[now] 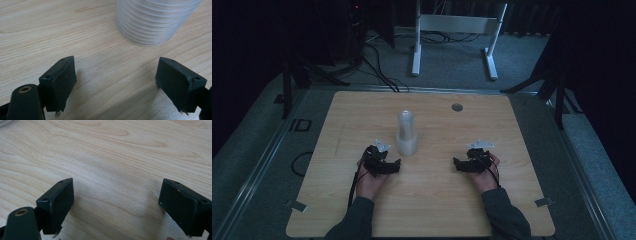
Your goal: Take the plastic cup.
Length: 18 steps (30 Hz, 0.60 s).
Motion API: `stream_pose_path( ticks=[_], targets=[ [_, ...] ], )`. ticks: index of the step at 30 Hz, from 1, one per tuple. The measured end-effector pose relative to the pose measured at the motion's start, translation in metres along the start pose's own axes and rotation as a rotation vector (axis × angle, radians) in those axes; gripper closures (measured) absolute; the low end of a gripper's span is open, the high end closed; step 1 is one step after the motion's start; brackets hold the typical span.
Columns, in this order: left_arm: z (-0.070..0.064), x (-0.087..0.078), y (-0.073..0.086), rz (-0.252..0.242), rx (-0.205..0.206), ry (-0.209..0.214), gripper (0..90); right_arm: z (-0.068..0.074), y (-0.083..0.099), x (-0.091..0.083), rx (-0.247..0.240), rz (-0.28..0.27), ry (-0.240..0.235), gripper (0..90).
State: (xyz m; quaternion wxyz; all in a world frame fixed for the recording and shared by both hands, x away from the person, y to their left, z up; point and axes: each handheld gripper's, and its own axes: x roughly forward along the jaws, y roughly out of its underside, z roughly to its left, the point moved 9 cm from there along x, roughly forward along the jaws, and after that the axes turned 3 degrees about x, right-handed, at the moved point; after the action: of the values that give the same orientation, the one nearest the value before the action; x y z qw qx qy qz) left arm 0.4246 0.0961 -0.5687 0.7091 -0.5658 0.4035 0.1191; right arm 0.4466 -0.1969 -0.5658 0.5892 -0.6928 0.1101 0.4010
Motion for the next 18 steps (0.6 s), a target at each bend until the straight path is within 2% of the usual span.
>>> stream_pose_path(
  ticks=[4,6,8,11,14,18],
  targets=[
    [-0.002,-0.003,0.000,0.010,-0.003,-0.002,27.5,0.001,0.000,-0.001,-0.002,-0.002,-0.003,17.3],
    [-0.003,-0.004,0.000,0.019,-0.001,0.003,27.8,0.003,-0.003,-0.004,0.003,-0.010,-0.019,20.1],
    [-0.004,-0.005,0.000,0.022,0.005,0.011,27.9,0.006,-0.007,-0.008,-0.014,-0.028,-0.014,20.8],
    [-0.004,-0.008,-0.002,0.011,-0.003,0.022,27.9,0.008,-0.009,-0.010,-0.019,-0.038,-0.016,21.9],
    [-0.003,-0.014,-0.007,-0.021,-0.030,0.055,27.9,0.009,-0.014,-0.015,-0.021,-0.054,-0.020,23.5],
    [0.001,-0.021,-0.011,-0.044,-0.023,0.045,27.1,0.013,-0.023,-0.022,-0.031,-0.078,-0.028,25.5]
  ],
)
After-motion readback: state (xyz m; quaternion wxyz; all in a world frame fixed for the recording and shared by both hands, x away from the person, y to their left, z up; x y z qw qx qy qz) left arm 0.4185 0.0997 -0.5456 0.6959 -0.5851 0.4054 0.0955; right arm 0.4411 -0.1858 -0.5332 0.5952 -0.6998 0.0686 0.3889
